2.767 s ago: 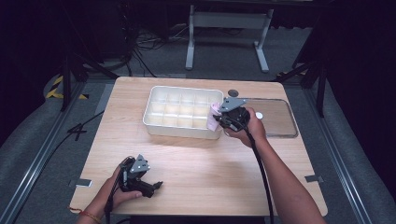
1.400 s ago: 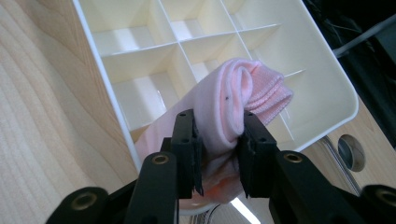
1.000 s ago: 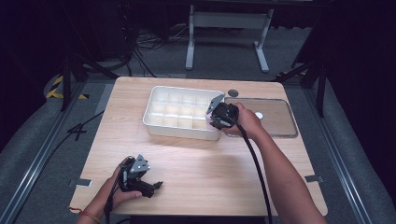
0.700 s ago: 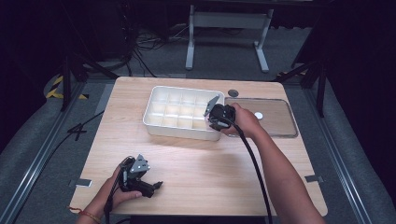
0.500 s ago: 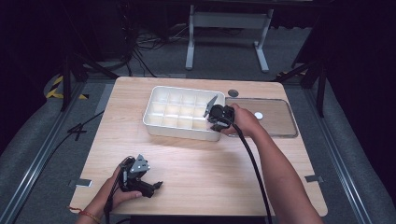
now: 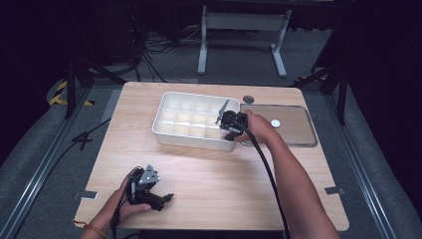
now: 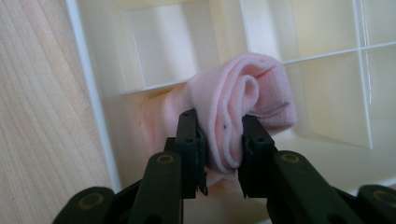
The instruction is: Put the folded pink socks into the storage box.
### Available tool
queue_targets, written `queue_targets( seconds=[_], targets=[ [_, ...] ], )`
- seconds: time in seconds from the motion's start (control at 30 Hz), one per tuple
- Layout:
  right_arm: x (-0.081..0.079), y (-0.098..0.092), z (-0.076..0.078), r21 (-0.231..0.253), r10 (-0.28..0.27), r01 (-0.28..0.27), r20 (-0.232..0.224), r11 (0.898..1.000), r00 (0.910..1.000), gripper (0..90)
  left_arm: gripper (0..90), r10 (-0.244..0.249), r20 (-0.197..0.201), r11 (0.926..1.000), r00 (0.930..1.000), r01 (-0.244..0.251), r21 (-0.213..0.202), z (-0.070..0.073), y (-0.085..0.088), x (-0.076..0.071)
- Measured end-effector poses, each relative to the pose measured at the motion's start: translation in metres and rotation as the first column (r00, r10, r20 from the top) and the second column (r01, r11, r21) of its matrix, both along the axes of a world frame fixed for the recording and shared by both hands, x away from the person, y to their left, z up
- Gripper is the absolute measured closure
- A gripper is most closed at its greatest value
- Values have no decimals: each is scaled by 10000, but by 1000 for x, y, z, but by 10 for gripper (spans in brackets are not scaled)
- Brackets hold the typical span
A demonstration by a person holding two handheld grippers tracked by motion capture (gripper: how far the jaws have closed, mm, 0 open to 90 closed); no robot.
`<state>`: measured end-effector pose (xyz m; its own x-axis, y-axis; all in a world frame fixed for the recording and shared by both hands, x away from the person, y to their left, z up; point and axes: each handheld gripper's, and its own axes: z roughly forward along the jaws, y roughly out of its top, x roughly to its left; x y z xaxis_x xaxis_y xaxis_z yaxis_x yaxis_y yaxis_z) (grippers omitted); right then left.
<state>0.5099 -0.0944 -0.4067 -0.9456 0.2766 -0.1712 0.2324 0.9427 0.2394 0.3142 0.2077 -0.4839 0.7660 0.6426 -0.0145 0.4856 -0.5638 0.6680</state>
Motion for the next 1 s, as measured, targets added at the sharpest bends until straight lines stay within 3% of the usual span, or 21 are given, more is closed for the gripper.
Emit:
queue_targets(
  seconds=[0.27,0.77,1.0],
  targets=[
    [2,2,-8,-154,-85,83,-184,9998,9998,733,21,14,-23,10000,10000,-14,-6,0,-1,0],
    [8,-1,-12,62,-219,223,-597,9997,9980,736,21,-9,5,10000,10000,9,36,0,0,0],
    [7,-2,-8,112,-166,174,-649,9998,9978,679,21,-7,8,10000,10000,7,34,0,0,0]
  ],
)
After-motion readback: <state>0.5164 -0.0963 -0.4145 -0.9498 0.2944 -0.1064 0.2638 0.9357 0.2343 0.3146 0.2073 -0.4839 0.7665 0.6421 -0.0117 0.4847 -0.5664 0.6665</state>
